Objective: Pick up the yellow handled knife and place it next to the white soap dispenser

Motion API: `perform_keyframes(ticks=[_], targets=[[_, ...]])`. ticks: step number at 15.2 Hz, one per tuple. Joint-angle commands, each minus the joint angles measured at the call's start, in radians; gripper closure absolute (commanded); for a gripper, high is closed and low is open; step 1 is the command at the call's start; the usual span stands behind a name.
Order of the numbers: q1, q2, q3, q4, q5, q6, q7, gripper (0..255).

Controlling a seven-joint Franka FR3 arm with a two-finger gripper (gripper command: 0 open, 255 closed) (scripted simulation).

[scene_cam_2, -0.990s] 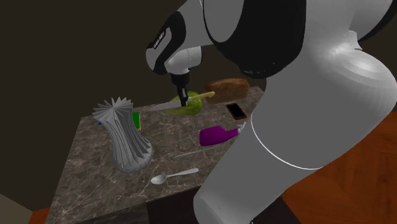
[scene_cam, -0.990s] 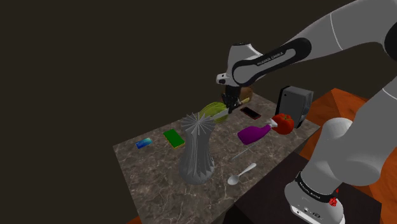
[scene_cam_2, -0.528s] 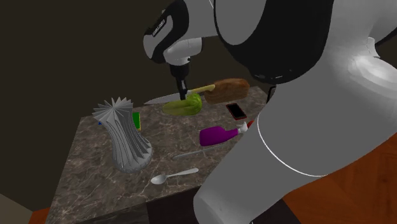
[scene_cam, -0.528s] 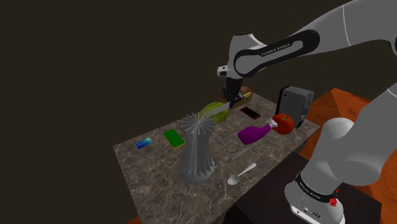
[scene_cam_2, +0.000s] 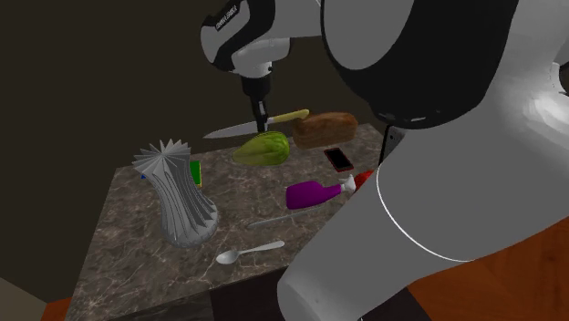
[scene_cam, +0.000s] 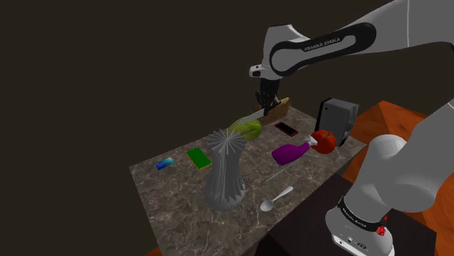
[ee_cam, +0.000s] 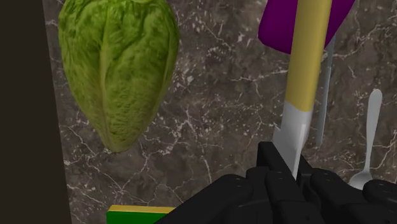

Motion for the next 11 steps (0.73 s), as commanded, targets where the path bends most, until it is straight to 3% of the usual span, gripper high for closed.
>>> perform_keyframes(ticks=[1,10,11], targets=[[0.000,-0.011,0.003,0.019,-0.001,-0.030,0.001,255],[0.002,-0.034,0.015,0.116,0.000,-0.149,0.002,255],[-0.007,-0.067,0.010,0.087,-0.012,-0.152,-0.006,255]])
